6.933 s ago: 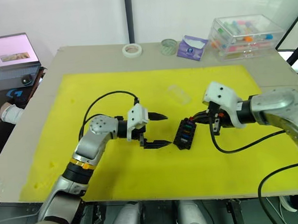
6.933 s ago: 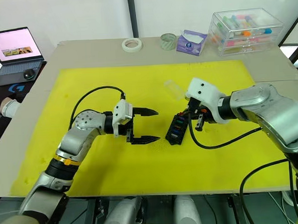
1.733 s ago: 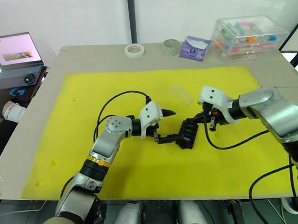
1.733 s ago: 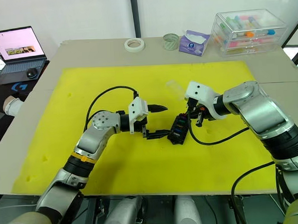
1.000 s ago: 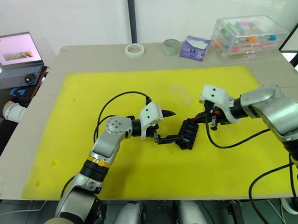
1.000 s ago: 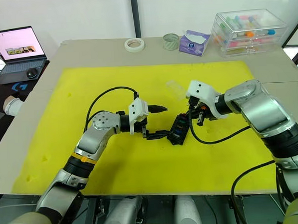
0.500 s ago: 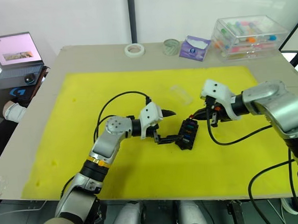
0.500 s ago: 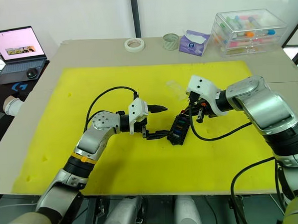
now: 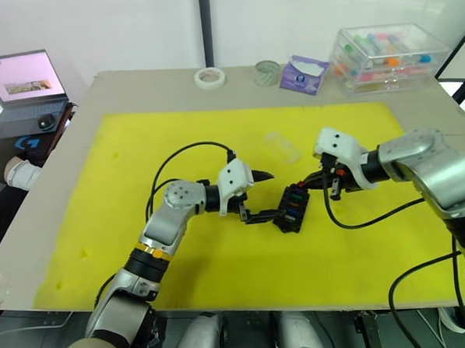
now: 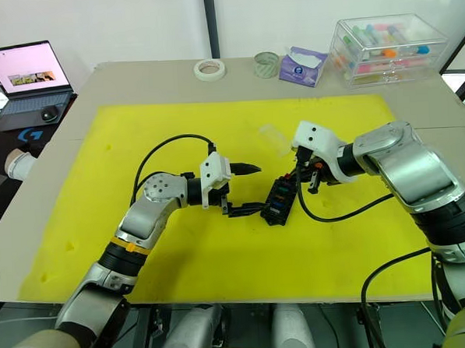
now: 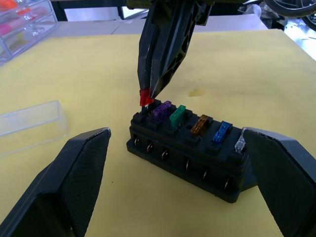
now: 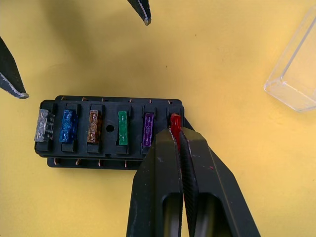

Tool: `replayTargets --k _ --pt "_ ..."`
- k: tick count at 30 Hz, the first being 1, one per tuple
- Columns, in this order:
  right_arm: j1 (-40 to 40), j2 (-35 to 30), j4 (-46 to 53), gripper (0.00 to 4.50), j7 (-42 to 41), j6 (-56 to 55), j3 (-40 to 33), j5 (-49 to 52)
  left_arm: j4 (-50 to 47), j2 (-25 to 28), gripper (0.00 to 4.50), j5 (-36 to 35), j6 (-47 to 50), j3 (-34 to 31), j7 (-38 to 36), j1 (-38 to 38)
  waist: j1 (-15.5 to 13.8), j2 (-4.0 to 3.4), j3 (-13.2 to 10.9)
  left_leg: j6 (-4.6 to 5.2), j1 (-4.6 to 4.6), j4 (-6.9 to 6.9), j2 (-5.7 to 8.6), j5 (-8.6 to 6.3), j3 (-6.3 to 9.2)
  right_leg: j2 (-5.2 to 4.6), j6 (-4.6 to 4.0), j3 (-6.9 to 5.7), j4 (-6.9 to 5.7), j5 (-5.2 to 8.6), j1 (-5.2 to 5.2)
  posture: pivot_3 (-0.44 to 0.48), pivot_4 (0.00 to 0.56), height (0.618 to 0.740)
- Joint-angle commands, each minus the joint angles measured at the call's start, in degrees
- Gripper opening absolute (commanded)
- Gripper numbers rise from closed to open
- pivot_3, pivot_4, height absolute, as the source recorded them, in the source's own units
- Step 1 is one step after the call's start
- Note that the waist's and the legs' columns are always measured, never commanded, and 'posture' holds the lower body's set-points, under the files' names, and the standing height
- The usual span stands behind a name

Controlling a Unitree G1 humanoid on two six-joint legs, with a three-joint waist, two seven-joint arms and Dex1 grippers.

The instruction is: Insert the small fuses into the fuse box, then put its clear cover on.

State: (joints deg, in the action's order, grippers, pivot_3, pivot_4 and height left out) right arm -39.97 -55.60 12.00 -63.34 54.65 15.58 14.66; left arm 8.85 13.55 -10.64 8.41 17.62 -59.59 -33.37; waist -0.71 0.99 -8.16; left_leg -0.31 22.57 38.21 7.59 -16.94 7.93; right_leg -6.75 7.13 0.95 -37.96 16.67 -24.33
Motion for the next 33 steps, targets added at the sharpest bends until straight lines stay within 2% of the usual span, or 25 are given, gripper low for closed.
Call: replayTargets --k 1,20,33 --pt "-0.2 -1.1 0.2 0.00 0.0 -0.4 -0.3 -0.7 -1.7 0.2 4.49 -0.1 -0.4 0.0 0.1 -0.2 0.0 0.00 0.0 0.00 0.00 0.00 0.00 0.00 0.00 0.00 0.00 0.00 0.00 0.00 0.00 0.000 0.150 0.740" --pt "-0.5 1.4 -0.7 0.00 2.0 5.0 -1.2 1.1 -2.1 0.5 4.49 0.0 -0.3 -0.1 0.3 0.2 0.0 0.00 0.0 0.00 0.00 0.00 0.00 0.00 0.00 0.00 0.00 0.00 0.00 0.00 0.00 0.000 0.150 0.740" --pt "0.3 1.6 0.1 0.00 2.7 3.8 0.4 0.7 -2.0 0.5 4.49 0.1 -0.6 0.2 0.1 0.1 0.0 0.00 0.0 0.00 0.00 0.00 0.00 0.00 0.00 0.00 0.00 0.00 -0.01 0.00 0.00 0.000 0.150 0.740"
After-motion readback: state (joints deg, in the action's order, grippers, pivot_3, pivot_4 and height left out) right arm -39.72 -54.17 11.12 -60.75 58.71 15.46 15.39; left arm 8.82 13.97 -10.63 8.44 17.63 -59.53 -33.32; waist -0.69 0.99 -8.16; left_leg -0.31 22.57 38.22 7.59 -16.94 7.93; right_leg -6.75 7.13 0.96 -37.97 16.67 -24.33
